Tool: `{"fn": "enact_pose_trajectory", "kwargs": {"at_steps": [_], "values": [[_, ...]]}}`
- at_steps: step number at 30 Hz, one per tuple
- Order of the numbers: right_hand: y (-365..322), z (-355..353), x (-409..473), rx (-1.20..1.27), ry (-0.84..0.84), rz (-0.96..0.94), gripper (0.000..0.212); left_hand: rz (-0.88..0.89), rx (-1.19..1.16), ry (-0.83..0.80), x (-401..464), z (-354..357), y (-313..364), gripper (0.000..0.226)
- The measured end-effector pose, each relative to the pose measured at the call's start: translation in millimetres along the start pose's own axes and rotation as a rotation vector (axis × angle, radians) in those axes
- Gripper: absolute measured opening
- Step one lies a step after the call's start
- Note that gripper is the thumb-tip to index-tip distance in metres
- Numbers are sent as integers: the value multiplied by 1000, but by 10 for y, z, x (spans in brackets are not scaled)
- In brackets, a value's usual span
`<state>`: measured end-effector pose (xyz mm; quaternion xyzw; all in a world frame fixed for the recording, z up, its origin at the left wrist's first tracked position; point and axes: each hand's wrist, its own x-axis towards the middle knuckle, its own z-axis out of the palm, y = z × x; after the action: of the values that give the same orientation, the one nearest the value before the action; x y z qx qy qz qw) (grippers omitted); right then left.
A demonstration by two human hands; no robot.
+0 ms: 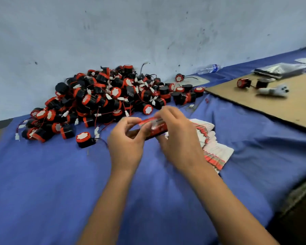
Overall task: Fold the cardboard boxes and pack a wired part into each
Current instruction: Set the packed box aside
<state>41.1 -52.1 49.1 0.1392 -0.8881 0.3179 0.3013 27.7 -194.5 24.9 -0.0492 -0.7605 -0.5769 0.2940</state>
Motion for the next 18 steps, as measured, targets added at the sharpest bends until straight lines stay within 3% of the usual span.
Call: {"fn": "enact_pose_trajectory", "kwargs": {"at_steps": [3,5,8,10,12,15,18], "values": [[392,-1016,52,-85,181,236,54,60,-217,-223,-122,925,661,19],[681,-1695,-57,-231,185,416,61,127,-309,-413,-325,1516,1117,23],[1042,-2552,-386,-415,-66,684,68,206,-298,-731,-683,2167,1637,34],[1172,-2932,-615,-484,-221,802,61,149,-281,-985,-920,2477,1844,45],[1214,-3104,-736,-465,-249,871,53,105,-271,-1150,-1104,2691,1926,53],[1291,-3156,-783,-446,-186,905,44,166,-201,-1140,-1215,2838,1951,59],[1247,-3016,-685,-457,-97,820,46,184,-275,-997,-1085,2778,1828,44]]}}
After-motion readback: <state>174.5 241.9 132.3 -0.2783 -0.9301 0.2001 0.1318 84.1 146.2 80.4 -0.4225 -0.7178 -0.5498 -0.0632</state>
